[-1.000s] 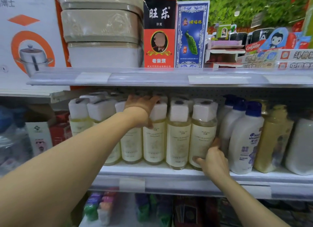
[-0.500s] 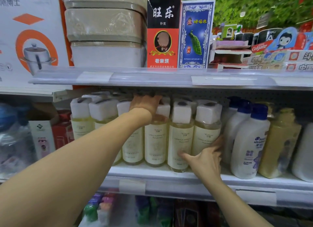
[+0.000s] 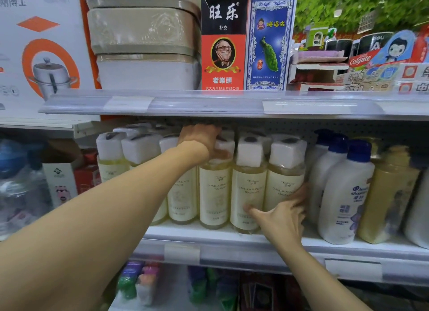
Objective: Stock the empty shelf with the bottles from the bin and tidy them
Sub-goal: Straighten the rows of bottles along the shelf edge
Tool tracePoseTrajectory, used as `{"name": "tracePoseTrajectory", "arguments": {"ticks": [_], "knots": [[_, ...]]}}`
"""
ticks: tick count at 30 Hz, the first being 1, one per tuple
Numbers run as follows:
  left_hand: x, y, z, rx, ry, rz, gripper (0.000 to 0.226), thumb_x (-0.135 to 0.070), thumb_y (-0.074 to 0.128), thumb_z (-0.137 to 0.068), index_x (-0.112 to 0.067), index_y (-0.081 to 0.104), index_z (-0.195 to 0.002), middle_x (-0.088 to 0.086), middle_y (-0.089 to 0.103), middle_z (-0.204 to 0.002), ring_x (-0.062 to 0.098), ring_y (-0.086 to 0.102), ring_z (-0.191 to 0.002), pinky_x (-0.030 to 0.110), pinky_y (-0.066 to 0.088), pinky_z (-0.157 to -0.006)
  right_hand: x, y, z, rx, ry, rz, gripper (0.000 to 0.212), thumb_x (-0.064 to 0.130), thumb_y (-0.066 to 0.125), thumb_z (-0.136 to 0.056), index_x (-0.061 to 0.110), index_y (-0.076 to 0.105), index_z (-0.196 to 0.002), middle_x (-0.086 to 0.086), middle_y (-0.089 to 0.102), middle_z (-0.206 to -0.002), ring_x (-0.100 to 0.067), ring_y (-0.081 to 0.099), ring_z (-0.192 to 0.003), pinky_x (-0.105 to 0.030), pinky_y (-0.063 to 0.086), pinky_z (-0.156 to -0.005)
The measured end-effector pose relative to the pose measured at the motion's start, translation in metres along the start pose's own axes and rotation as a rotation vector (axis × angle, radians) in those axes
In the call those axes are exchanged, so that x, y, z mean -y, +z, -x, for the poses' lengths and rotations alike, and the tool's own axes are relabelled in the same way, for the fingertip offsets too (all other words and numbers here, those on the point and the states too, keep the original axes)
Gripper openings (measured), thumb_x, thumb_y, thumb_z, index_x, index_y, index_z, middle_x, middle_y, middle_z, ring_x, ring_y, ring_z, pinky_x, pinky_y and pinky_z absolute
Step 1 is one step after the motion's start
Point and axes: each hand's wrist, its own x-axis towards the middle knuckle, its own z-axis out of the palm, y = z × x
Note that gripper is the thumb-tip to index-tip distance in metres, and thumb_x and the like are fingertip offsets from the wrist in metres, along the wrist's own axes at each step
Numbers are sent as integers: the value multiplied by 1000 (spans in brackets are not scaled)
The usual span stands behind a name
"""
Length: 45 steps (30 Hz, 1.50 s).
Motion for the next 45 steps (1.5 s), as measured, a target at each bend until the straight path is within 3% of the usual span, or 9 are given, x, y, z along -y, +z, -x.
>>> {"name": "tracePoseTrajectory", "arguments": {"ticks": [4, 12, 23, 26, 30, 33, 37, 41, 45], "knots": [[1, -2, 1, 5, -10, -8, 55, -61, 64, -78, -24, 58, -118, 4, 63, -115, 28, 57, -104, 30, 42, -78, -3, 0, -2, 1, -10, -18, 146, 68, 81, -46, 3, 1, -149, -24, 26, -145, -40, 30, -132, -52, 34, -105], [0, 2, 13, -16, -32, -75, 64, -66, 60, -76, -29, 47, -126, 4, 58, -125, 26, 50, -118, 33, 31, -99, -1, -3, -1, 10, -23, -15, 146, 64, 83, -49, 4, -4, -149, -26, 25, -146, -41, 30, -133, -51, 33, -106], [3, 5, 17, -17, -7, -44, 65, -62, 60, -80, -25, 42, -130, 6, 56, -127, 29, 49, -119, 34, 33, -98, -1, -7, 3, 21, -33, 65, 146, 66, 80, -52, 2, -9, -148, -28, 29, -141, -41, 35, -129, -46, 39, -101], [7, 6, 18, -39, 27, -49, 68, -64, 60, -79, -25, 40, -131, 6, 57, -124, 28, 51, -116, 34, 33, -97, -6, -8, 1, 63, -37, 76, 141, 72, 77, -51, 2, 4, -149, -27, 34, -139, -40, 39, -125, -47, 44, -99], [17, 9, 24, -32, 83, 20, 76, -61, 68, -72, -28, 37, -134, 2, 52, -132, 26, 44, -123, 37, 26, -104, -5, -15, 4, 61, -58, 50, 133, 59, 80, -61, 3, -2, -148, -29, 29, -141, -43, 36, -128, -49, 38, -104], [29, 8, 32, -10, 94, 53, 85, -59, 74, -66, -29, 36, -136, 2, 49, -135, 26, 41, -125, 38, 24, -105, 2, -22, 16, -59, -159, 94, 113, 46, 79, -71, 0, 7, -145, -28, 18, -143, -43, 27, -131, -48, 28, -111], [54, 0, 43, -22, 64, 17, 88, -55, 75, -69, -28, 30, -140, 4, 42, -143, 26, 38, -132, 43, 20, -112, 19, -25, 38, -224, -341, 73, 95, 36, 79, -72, 5, 19, -139, -17, 17, -138, -33, 26, -123, -41, 31, -105], [85, -6, 51, 5, 19, -40, 91, -53, 74, -71, -28, 26, -144, 6, 39, -146, 27, 33, -136, 46, 14, -115, 41, -6, 57, -139, -429, 32, 90, 32, 77, -74, 12, 19, -140, -4, 15, -130, -26, 29, -122, -38, 38, -103], [119, -10, 54, 36, 17, -24, 88, -54, 71, -74, -30, 26, -145, 5, 35, -149, 29, 30, -138, 49, 17, -116, 69, 21, 80, -56, -453, 39, 85, 32, 76, -76, 16, 19, -137, -4, 16, -129, -22, 29, -122, -32, 37, -102]]}}
